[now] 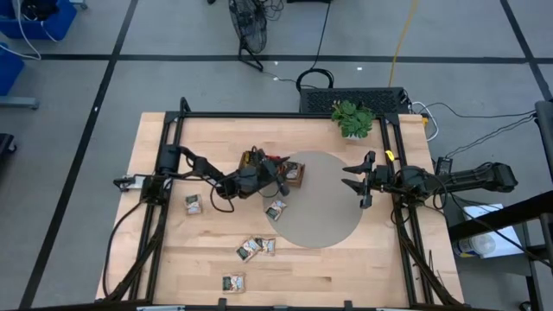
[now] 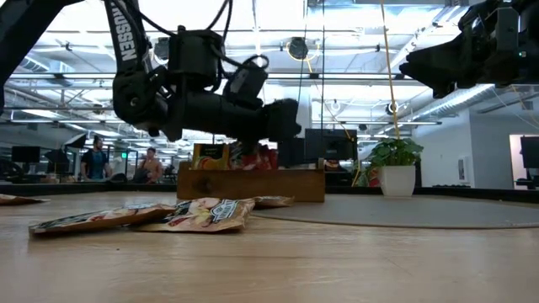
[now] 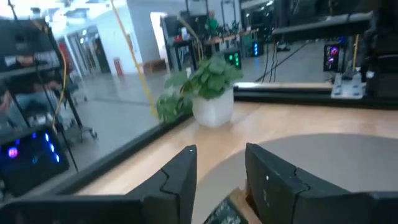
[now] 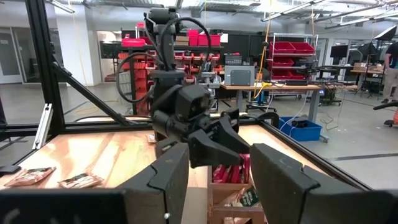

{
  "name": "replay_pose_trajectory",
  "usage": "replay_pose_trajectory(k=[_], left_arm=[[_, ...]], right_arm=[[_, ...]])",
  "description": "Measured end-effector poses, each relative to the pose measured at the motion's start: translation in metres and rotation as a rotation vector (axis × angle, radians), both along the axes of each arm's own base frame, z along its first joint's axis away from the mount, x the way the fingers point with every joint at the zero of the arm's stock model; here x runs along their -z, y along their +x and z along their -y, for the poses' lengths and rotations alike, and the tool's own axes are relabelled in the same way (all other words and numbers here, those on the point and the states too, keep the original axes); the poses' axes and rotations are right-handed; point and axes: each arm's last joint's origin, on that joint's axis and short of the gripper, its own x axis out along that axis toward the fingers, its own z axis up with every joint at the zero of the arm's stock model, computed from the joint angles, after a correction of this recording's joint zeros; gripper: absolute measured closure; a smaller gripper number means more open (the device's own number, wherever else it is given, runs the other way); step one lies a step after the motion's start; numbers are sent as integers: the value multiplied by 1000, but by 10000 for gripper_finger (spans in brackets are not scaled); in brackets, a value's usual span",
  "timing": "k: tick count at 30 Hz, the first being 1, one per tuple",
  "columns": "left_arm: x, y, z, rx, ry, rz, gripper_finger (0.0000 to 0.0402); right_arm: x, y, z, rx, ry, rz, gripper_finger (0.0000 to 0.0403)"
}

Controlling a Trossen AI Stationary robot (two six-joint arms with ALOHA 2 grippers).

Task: Pick & Place Tea
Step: Put the brown tea bag into the right section of the wooden organizer

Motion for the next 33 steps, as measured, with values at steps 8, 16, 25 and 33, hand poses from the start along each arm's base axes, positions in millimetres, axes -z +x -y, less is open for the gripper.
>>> replay_pose_trajectory(k=[8, 16, 25, 33], left_arm=[[-8, 0, 12, 5, 100, 9, 258], [-82, -6, 24, -26, 270, -186, 259], [-183, 13, -8, 155, 41, -783, 370], [-147, 54, -1, 381, -43, -948, 398]], right_arm=[[0, 0, 0, 0, 0, 0, 248], [0, 0, 0, 0, 0, 0, 248], [0, 0, 0, 0, 0, 0, 248], [0, 0, 0, 0, 0, 0, 248]])
